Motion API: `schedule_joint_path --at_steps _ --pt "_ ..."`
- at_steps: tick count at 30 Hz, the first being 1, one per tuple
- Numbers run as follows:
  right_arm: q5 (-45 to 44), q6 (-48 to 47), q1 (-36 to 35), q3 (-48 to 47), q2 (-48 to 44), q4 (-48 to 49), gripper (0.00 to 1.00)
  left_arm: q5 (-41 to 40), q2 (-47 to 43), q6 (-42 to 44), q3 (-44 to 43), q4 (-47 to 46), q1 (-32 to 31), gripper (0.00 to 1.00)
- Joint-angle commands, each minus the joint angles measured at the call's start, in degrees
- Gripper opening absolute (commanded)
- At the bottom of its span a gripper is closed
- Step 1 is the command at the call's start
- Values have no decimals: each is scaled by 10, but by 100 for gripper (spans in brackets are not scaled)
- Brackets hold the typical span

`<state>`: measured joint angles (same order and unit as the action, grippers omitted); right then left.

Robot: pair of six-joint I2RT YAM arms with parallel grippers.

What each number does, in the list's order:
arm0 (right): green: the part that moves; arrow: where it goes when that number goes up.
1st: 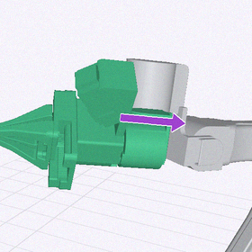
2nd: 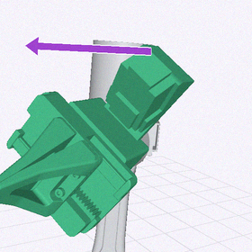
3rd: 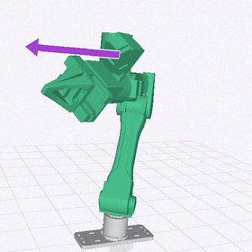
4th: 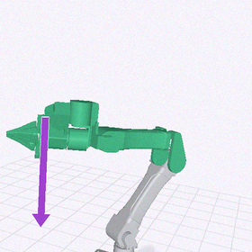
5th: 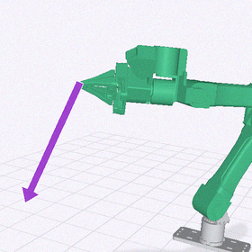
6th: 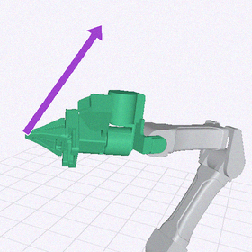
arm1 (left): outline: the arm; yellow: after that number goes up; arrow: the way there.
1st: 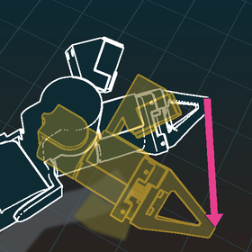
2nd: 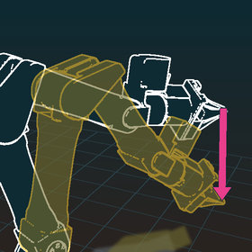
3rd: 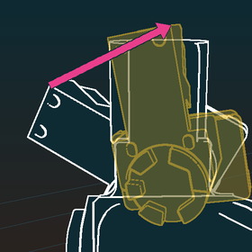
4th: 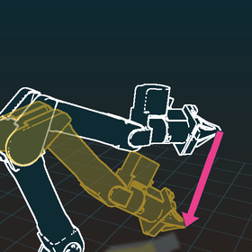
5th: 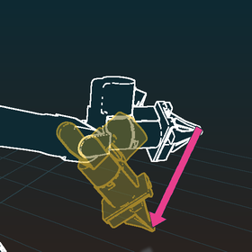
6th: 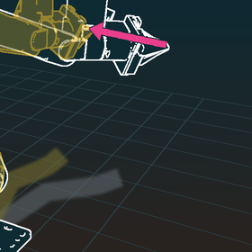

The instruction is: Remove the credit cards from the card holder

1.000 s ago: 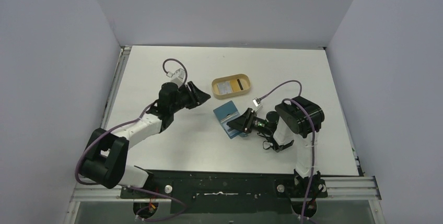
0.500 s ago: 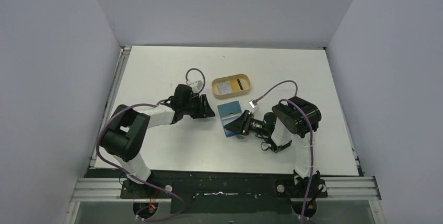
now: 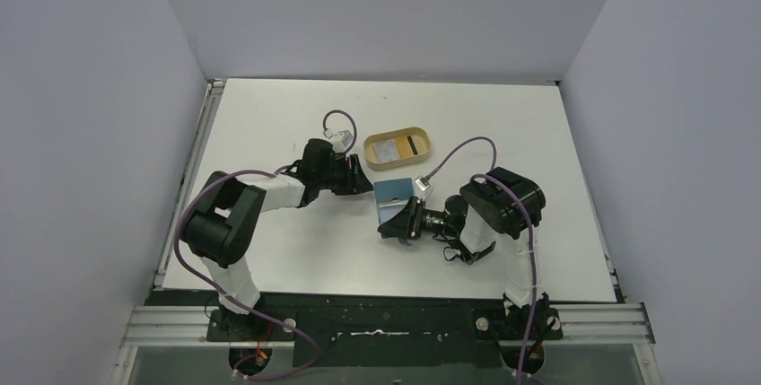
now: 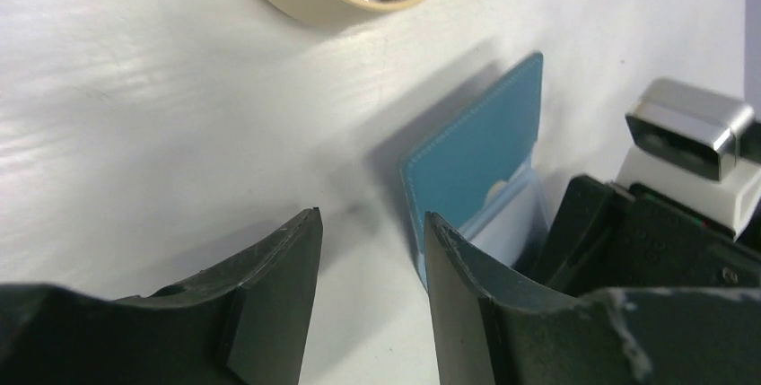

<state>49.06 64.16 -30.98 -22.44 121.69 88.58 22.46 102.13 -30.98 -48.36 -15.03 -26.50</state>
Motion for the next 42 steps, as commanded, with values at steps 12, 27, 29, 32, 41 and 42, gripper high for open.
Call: schedule_joint_path --at_steps 12,27,29,32,41,42 --pt "77 -97 -56 -9 16 -226 41 169 69 45 -108 -25 24 45" --pt "92 -155 -75 -25 -18 -340 42 203 105 97 -129 54 5 34" --pt "92 -155 -76 -25 -19 -340 42 203 110 88 -125 39 9 28" --pt "92 -156 -77 -25 -19 -341 42 214 118 67 -116 5 18 17" --pt "94 -157 -79 -26 -17 -340 43 214 122 53 -106 -13 29 31" --pt "95 -156 -79 -25 -17 -339 43 214 124 54 -108 -11 31 32"
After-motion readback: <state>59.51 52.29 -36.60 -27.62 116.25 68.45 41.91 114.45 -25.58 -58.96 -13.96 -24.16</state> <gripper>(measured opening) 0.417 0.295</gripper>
